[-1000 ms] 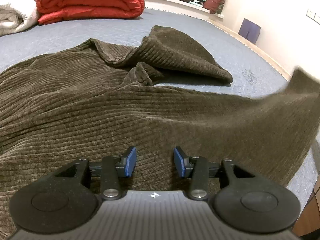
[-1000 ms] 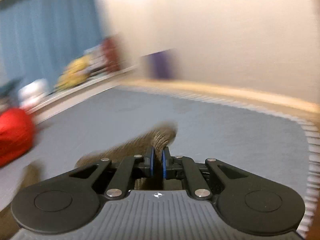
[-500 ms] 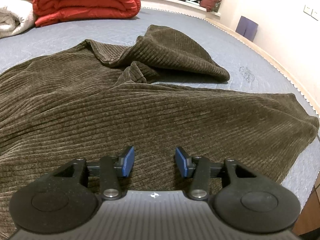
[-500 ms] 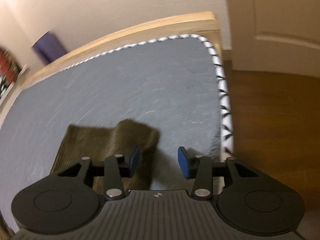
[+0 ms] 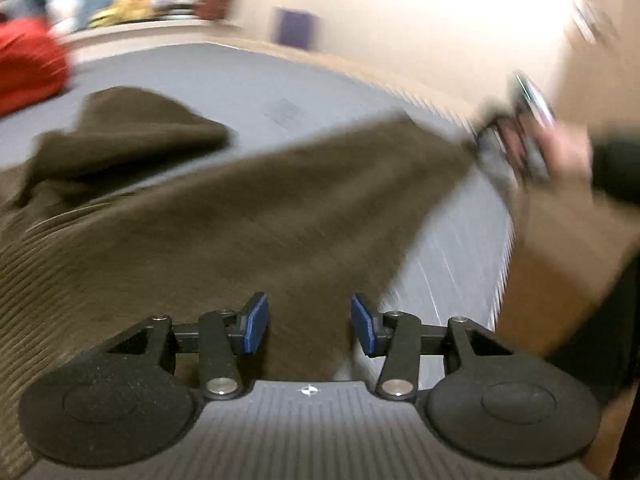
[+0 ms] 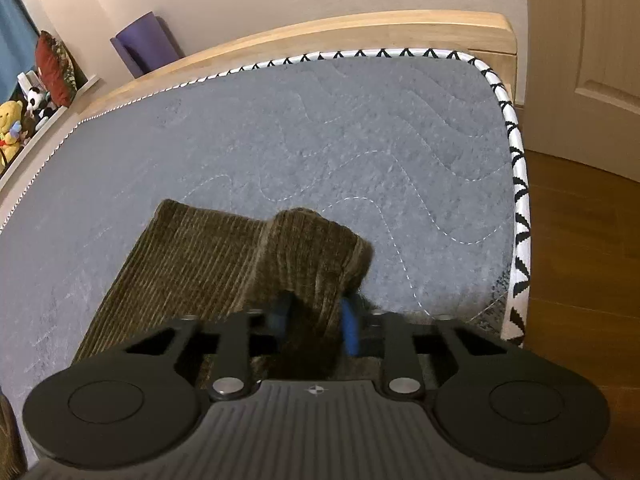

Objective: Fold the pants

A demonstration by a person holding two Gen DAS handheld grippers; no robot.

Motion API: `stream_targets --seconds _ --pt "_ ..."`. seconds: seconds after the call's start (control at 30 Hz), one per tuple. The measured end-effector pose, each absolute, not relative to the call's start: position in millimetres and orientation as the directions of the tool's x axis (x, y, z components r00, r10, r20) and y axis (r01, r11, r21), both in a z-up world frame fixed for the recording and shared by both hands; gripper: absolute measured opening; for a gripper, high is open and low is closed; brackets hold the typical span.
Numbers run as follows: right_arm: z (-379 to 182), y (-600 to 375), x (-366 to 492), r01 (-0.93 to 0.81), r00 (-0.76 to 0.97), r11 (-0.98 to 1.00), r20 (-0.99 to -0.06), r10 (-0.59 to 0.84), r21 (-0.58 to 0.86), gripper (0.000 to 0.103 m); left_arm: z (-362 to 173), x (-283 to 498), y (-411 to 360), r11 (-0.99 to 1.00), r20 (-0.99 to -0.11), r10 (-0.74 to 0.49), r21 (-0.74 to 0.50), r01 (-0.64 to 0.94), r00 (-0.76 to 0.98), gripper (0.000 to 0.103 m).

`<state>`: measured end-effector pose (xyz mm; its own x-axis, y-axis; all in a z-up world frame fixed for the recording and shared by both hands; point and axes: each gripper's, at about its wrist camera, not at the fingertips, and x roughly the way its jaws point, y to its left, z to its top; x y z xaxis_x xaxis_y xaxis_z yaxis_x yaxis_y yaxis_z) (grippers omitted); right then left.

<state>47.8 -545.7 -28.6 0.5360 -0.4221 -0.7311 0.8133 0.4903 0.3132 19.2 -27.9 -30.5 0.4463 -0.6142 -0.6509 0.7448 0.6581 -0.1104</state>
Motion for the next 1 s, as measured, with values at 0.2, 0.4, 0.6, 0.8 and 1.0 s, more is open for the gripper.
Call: stream_targets --seconds 0.2,0.4,0.6,0.8,1.0 --pt "-24.8 -546.0 50.5 0.799 0.551 0.518 -0.718 -0.425 0.306 0.013 -43.2 15.3 -42.6 0.644 -0.696 -0.551 -0.003 0.765 0.461 0.018" --pt "30.0 -539.1 33.6 0.768 0.632 0.482 -0.622 -0.463 0.421 0.011 -7.3 19.5 -0.4 0.573 -0.582 -0.727 -0.223 0.788 0.364 0.007" --pt "-17.9 -552.7 39.8 0.92 0.333 0.345 -0.836 -0.437 0.186 0.023 -20.6 16.0 -11.3 0.542 -0.673 -0.676 -0.177 0.821 0.3 0.011" --pt "32.5 -523.8 41.7 0.87 0.45 0.469 -0.636 -0.627 0.153 0.05 -4.4 46.5 24.5 0.62 -0.538 -0.755 -0.4 0.675 0.374 0.036" --pt "16.9 -507.1 65.6 0.768 0.531 0.616 -0.713 -0.458 0.176 0.08 -27.4 53.6 20.9 0.77 -0.682 -0.587 -0.306 0.559 0.435 0.032"
